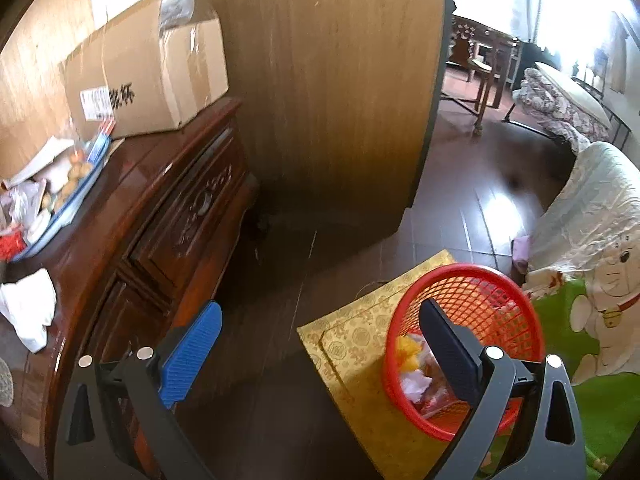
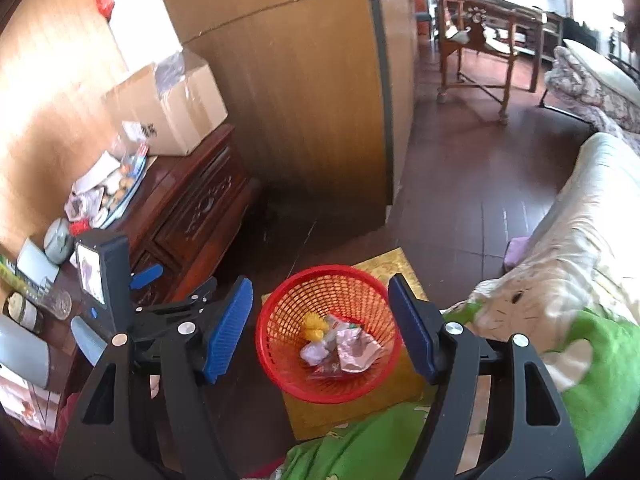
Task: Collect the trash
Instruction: 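Open the right tool over the red basket while the left tool releases the tissue, then move both tools back over the trash on the bed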
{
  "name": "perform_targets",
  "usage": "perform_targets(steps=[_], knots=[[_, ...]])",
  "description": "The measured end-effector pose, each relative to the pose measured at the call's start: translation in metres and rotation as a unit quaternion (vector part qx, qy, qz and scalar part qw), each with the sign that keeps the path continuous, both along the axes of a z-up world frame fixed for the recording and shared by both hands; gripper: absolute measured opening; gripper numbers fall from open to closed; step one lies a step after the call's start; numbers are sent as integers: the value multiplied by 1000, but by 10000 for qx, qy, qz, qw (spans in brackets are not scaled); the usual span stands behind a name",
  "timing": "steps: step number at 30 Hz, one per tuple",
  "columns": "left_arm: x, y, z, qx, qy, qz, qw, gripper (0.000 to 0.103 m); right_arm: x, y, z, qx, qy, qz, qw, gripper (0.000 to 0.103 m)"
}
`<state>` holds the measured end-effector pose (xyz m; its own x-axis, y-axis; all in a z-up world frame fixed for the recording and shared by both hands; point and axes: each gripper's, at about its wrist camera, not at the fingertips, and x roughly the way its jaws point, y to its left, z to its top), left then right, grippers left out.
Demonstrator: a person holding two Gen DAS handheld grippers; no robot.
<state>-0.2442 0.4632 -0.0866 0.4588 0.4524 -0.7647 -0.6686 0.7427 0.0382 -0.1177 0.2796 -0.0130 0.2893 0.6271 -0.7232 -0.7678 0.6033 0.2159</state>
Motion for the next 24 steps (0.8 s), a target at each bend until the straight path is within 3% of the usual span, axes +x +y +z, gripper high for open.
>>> perform_targets(steps=[12, 24], knots=[[18, -75, 73, 585, -387, -771, 9946, 97, 6, -97, 46, 652, -438, -815, 9936, 70], [48, -187, 134, 1395, -582, -1739, 9731, 97, 7, -222, 74, 1441, -833, -1732, 9707, 76]])
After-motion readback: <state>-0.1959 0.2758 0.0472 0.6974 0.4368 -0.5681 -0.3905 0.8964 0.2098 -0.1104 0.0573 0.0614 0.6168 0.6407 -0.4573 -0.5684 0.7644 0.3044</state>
